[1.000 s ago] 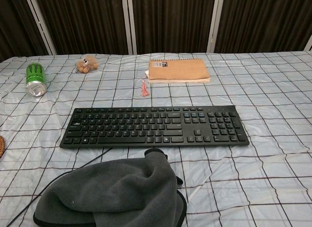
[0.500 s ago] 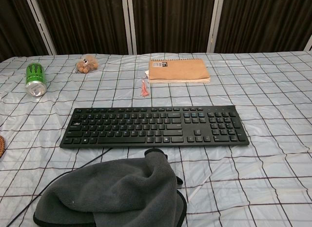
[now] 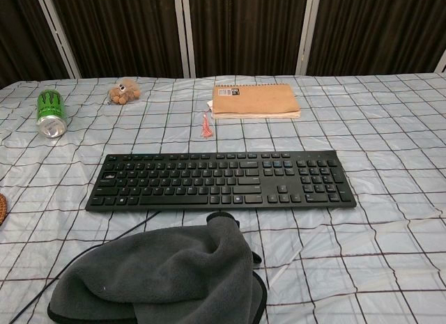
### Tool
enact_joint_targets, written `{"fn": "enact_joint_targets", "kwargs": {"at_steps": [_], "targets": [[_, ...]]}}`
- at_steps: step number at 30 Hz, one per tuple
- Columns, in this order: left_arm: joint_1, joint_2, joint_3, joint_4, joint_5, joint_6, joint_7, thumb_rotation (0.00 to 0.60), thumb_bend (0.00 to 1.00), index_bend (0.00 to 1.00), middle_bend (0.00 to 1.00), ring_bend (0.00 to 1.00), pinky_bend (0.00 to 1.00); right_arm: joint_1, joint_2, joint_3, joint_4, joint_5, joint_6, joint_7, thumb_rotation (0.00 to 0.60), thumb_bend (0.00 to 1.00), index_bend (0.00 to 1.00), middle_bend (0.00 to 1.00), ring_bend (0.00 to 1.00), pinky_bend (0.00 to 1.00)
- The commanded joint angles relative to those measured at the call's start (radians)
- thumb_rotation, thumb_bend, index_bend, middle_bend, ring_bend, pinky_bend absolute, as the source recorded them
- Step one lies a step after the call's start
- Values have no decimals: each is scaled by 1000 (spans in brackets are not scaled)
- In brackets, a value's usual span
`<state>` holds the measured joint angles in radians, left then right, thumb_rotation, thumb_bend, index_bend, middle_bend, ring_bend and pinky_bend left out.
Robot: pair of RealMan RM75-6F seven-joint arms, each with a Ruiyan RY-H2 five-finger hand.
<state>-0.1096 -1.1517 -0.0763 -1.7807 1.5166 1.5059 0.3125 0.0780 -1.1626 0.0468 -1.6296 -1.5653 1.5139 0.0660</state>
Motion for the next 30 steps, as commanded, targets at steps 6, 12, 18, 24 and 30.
{"fn": "enact_joint_targets", "kwargs": {"at_steps": [6,12,18,24,30], "targets": [[-144,25,-98,-156,-223,-218,157,600,661,0,854,691,475,1,0,1,-4,6,-6,1,600,72,0,0,0,0],[-287,43,-169,-227,-530,-404,280,600,669,0,913,749,520,2,3,5,-6,16,-11,15,600,72,0,0,0,0],[-445,59,-190,-232,-853,-536,391,600,734,0,930,767,535,3,5,6,-10,23,-17,28,600,73,0,0,0,0],[-616,41,-158,-207,-1145,-596,497,600,786,0,941,774,537,3,8,9,-13,30,-21,42,600,73,0,0,0,0],[-728,-4,-125,-172,-1279,-600,543,600,793,0,943,775,537,3,10,10,-17,36,-24,48,600,72,0,0,0,0]]}}
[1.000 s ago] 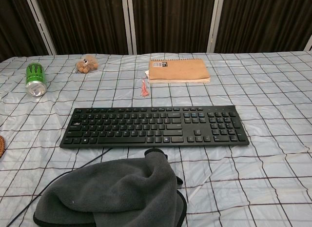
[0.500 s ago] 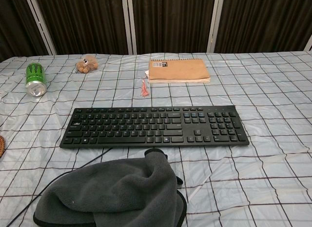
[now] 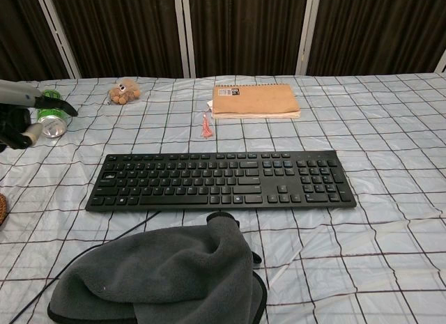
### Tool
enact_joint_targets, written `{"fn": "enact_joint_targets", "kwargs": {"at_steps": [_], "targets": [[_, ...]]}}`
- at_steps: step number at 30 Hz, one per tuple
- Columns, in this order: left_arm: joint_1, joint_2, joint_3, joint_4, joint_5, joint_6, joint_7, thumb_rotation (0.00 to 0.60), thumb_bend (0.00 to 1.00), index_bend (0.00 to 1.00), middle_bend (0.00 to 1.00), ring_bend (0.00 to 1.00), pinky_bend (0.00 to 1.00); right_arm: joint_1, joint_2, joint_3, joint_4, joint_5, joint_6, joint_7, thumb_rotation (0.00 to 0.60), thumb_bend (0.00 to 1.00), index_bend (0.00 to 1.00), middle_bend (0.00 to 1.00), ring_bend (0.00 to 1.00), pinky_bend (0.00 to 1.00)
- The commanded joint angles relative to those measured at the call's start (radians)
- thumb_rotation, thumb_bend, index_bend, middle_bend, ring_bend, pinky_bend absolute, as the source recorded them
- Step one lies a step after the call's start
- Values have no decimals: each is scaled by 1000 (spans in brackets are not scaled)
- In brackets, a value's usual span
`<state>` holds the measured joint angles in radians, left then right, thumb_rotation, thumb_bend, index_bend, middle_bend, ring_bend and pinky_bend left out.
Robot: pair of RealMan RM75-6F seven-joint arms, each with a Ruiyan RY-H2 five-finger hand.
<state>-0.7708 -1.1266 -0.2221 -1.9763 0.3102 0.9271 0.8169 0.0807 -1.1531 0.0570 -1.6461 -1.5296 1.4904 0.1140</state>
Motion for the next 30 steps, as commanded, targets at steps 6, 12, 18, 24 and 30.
{"fn": "enact_joint_targets", "kwargs": {"at_steps": [6,12,18,24,30], "targets": [[-151,-78,50,68,-158,-27,59,600,790,6,943,775,537,0,1,0,-3,-1,0,3,600,72,0,0,0,0],[-208,-135,82,104,-203,-13,74,600,790,17,943,775,537,-1,4,2,-4,5,-3,13,600,74,0,0,0,0],[-246,-170,96,135,-240,-5,65,600,790,18,943,775,537,-1,5,2,-7,4,-4,16,600,72,0,0,0,0],[-277,-203,106,171,-260,-9,54,600,790,22,943,775,537,-1,6,3,-7,8,-4,23,600,72,0,0,0,0],[-303,-232,125,195,-277,-11,54,600,791,23,943,775,537,-1,7,4,-7,9,-6,28,600,74,0,0,0,0]]}}
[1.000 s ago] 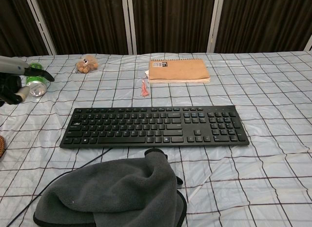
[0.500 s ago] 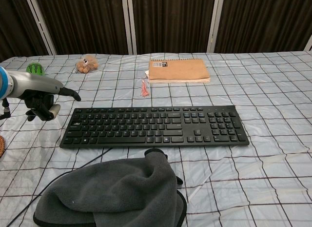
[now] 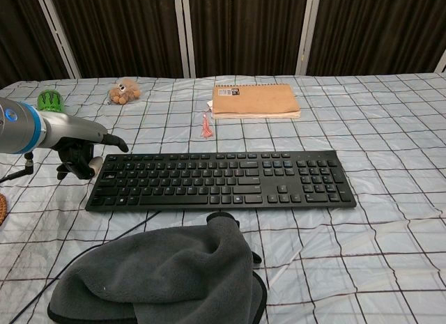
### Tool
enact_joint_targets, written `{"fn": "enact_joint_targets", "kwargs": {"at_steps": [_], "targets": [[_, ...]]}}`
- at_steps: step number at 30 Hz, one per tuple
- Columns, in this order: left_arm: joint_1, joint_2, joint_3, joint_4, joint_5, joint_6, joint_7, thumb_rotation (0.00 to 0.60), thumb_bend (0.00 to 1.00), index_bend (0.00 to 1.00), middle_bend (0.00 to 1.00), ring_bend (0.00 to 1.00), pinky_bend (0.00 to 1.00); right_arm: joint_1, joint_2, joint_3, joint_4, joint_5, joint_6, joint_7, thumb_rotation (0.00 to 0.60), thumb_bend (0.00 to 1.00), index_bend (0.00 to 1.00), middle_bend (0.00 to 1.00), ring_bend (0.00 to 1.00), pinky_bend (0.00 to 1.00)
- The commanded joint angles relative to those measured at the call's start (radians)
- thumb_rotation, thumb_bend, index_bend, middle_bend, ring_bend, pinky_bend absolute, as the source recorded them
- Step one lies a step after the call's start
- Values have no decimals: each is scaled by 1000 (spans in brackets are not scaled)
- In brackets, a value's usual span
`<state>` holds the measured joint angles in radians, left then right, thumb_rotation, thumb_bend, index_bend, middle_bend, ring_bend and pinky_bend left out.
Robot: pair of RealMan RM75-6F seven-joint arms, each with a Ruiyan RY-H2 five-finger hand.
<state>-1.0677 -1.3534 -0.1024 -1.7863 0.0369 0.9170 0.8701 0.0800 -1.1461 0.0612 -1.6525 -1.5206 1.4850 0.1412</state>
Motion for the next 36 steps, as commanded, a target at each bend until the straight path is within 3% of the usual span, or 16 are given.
{"fn": "enact_joint_targets", "kwargs": {"at_steps": [1,36], "targets": [[-11,-10,9,9,-8,-1,1,600,791,23,943,775,537,0,0,0,-1,1,-1,2,600,74,0,0,0,0],[-88,-41,70,59,-87,-28,-26,600,790,64,942,775,537,0,3,4,-6,10,-6,9,600,73,0,0,0,0]]}}
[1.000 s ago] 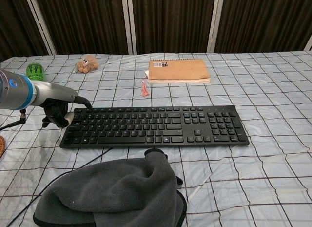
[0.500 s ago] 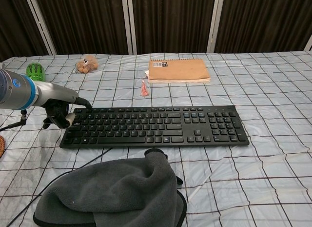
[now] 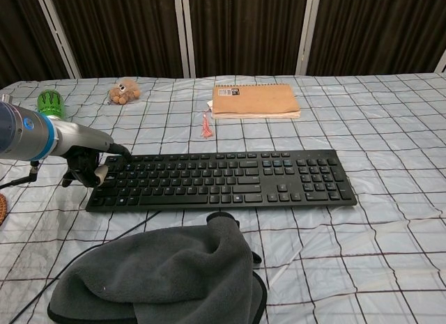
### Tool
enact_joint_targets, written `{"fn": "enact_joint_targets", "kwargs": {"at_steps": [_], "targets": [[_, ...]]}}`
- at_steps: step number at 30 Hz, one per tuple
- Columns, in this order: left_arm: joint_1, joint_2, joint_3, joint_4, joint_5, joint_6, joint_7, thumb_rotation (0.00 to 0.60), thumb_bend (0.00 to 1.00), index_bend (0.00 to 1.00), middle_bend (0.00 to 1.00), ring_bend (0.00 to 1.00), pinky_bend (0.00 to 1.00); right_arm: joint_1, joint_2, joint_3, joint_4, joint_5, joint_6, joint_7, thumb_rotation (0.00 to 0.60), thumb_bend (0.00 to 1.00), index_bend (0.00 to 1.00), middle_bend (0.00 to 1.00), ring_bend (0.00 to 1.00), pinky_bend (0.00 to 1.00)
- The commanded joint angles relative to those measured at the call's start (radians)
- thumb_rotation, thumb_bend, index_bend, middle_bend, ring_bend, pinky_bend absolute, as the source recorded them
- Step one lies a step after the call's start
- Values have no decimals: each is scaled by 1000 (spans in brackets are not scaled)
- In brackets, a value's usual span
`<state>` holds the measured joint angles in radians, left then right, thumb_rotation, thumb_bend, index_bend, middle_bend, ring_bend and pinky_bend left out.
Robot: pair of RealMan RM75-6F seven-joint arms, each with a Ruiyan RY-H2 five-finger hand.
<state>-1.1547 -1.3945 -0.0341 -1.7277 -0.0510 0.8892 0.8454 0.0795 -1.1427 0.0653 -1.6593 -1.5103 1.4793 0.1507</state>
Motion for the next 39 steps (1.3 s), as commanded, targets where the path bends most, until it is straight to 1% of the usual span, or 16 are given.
{"fn": "enact_joint_targets", "kwargs": {"at_steps": [1,16,18,20,22,23,24,25,26,28,29,30,31,34,37,39], "targets": [[-2,0,4,0,2,0,-3,600,790,63,942,775,537,0,0,0,0,0,0,0,600,73,0,0,0,0],[-6,16,2,-20,39,21,-38,600,791,68,934,767,535,1,2,0,1,1,-4,0,600,72,0,0,0,0],[-2,37,-12,-42,66,39,-57,600,790,69,902,732,515,2,2,1,4,3,-6,3,600,73,0,0,0,0],[11,60,-27,-70,105,57,-86,600,784,64,839,668,470,2,2,2,5,5,-6,4,600,73,0,0,0,0],[44,95,-43,-120,192,96,-137,600,760,38,755,588,407,2,2,2,6,5,-7,5,600,73,0,0,0,0],[61,111,-43,-145,241,122,-155,600,723,19,680,519,368,2,3,2,6,4,-6,4,600,73,0,0,0,0],[91,133,-37,-184,320,165,-180,600,676,4,575,428,324,2,2,2,6,3,-5,3,600,73,0,0,0,0],[113,149,-28,-212,376,199,-194,600,618,0,442,323,271,2,2,2,6,3,-4,3,600,73,0,0,0,0],[149,170,-9,-255,463,257,-212,600,580,0,347,253,232,1,2,1,5,2,-4,1,600,73,0,0,0,0],[202,194,23,-305,585,339,-236,600,460,0,93,72,105,1,2,1,5,0,-2,-4,600,72,0,0,0,0],[247,209,56,-335,678,402,-251,600,410,0,44,35,68,0,1,0,5,-1,0,-8,600,73,0,0,0,0],[280,218,84,-352,745,450,-257,600,329,0,7,5,27,0,1,0,4,-2,1,-11,600,72,0,0,0,0],[314,226,115,-363,812,496,-260,600,236,0,0,0,3,-1,1,0,4,-2,2,-15,600,72,0,0,0,0],[447,234,236,-349,1037,652,-273,600,74,0,0,0,0,-2,0,-1,2,-3,4,-29,600,73,0,0,0,0],[562,222,314,-288,1181,761,-312,600,26,0,0,0,0,-3,-1,0,3,-5,8,-41,600,73,0,0,0,0],[621,210,343,-239,1246,816,-340,600,13,0,0,0,0,-3,-2,0,4,-6,10,-47,600,72,0,0,0,0]]}}
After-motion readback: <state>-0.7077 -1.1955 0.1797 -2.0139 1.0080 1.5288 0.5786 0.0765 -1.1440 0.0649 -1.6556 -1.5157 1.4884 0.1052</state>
